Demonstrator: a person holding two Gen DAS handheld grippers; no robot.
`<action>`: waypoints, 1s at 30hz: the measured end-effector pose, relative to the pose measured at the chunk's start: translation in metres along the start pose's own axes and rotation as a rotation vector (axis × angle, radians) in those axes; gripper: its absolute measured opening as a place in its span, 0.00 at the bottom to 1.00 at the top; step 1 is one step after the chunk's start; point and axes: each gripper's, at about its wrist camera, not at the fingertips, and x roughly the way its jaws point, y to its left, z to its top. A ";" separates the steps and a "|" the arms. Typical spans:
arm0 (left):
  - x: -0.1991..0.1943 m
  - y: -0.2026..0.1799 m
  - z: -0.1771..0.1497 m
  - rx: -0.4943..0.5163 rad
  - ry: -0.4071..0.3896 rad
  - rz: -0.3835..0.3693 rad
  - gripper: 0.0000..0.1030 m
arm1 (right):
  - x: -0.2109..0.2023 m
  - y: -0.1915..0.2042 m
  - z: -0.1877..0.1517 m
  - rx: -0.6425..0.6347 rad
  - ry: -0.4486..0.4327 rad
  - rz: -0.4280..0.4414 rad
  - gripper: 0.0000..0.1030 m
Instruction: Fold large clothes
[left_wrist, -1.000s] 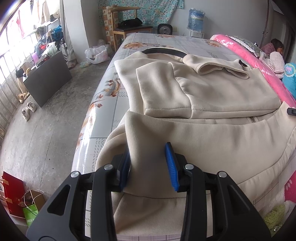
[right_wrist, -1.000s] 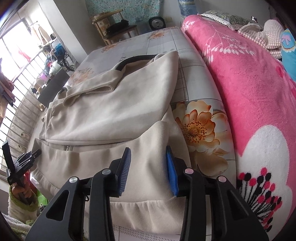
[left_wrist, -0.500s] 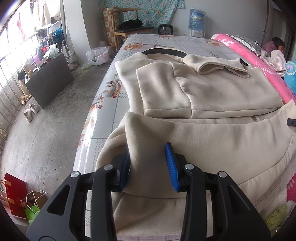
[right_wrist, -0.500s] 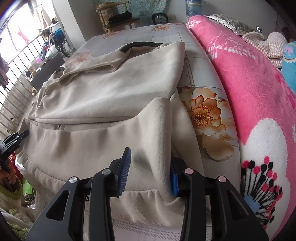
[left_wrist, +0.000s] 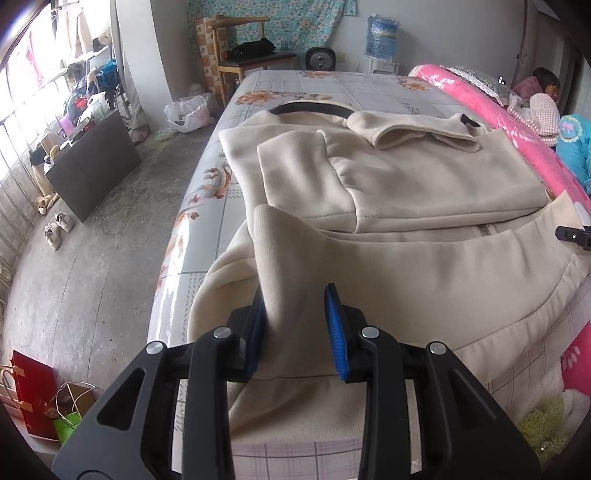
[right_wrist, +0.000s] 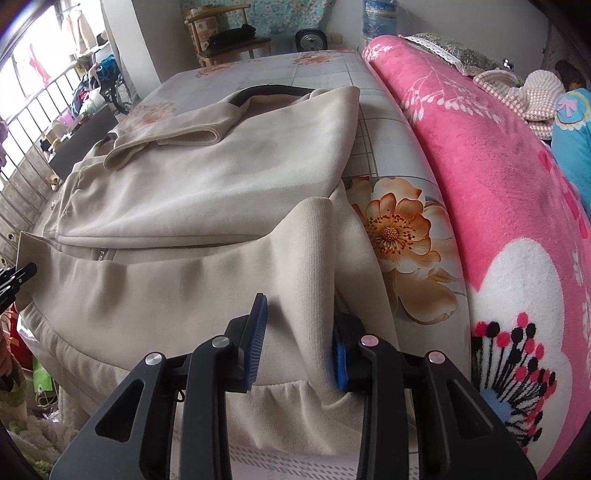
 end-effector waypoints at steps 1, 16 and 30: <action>0.002 0.000 -0.001 0.001 0.009 0.007 0.29 | 0.000 0.000 0.000 0.001 0.000 -0.002 0.30; 0.012 -0.005 0.004 -0.018 0.076 0.112 0.29 | 0.000 0.008 0.000 -0.069 -0.009 -0.055 0.28; 0.013 -0.007 0.005 -0.010 0.081 0.126 0.29 | 0.002 0.007 0.004 -0.065 -0.002 -0.072 0.26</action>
